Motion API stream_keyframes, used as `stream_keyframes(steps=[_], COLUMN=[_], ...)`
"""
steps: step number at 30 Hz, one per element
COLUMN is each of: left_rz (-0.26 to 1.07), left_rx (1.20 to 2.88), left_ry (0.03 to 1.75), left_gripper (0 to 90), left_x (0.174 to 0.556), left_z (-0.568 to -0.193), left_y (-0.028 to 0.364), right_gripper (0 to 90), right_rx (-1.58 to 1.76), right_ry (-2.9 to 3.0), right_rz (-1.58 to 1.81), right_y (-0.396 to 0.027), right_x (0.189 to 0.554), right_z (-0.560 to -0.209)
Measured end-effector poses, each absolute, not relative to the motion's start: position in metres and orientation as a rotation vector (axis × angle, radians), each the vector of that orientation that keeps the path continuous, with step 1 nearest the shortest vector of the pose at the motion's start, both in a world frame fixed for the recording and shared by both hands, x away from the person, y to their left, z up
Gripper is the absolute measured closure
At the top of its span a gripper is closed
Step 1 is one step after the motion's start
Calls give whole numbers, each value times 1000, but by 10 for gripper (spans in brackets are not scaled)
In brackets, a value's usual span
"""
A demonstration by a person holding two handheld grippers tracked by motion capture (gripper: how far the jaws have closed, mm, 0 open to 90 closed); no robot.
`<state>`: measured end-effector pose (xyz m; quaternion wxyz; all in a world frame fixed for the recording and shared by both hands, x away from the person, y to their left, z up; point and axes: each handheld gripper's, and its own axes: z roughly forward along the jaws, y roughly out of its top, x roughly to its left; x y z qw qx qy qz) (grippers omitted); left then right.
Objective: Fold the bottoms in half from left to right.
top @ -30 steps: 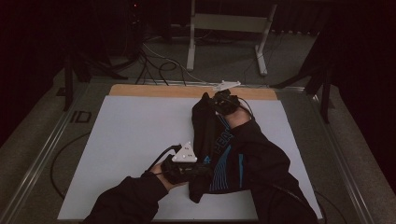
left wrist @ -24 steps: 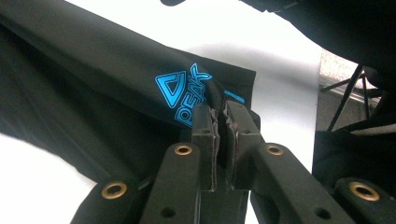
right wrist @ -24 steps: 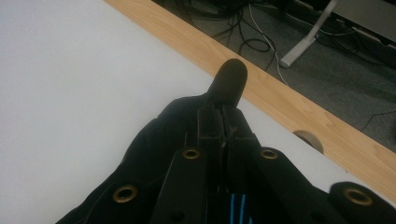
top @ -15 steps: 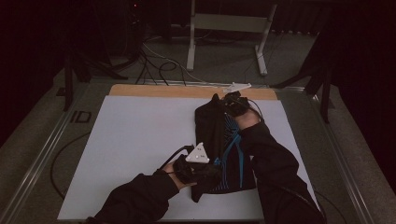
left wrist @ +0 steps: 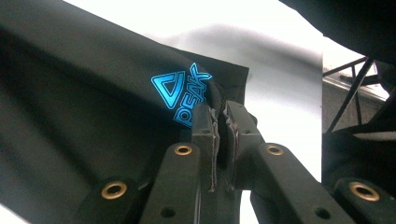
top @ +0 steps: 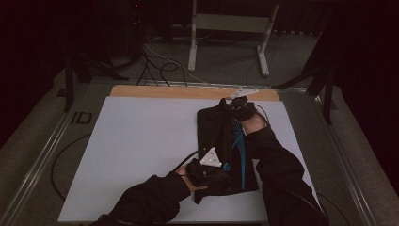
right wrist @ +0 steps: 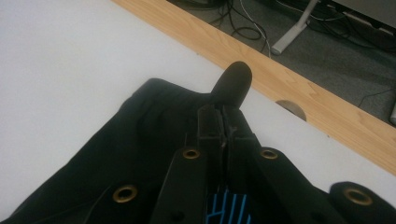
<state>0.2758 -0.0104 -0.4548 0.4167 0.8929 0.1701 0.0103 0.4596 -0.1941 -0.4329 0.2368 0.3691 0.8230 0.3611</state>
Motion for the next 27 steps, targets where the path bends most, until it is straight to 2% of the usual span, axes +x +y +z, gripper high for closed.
stream_keyframes(steps=[27], left_rz=[-54], left_rx=[2281], left_ry=[451], left_gripper=[839], left_x=[285], left_z=[-489], left_y=[-47], right_gripper=[879], right_rx=[1099], right_ry=[2257], right_rz=[906], right_y=[-220], right_x=[467], right_z=[-471])
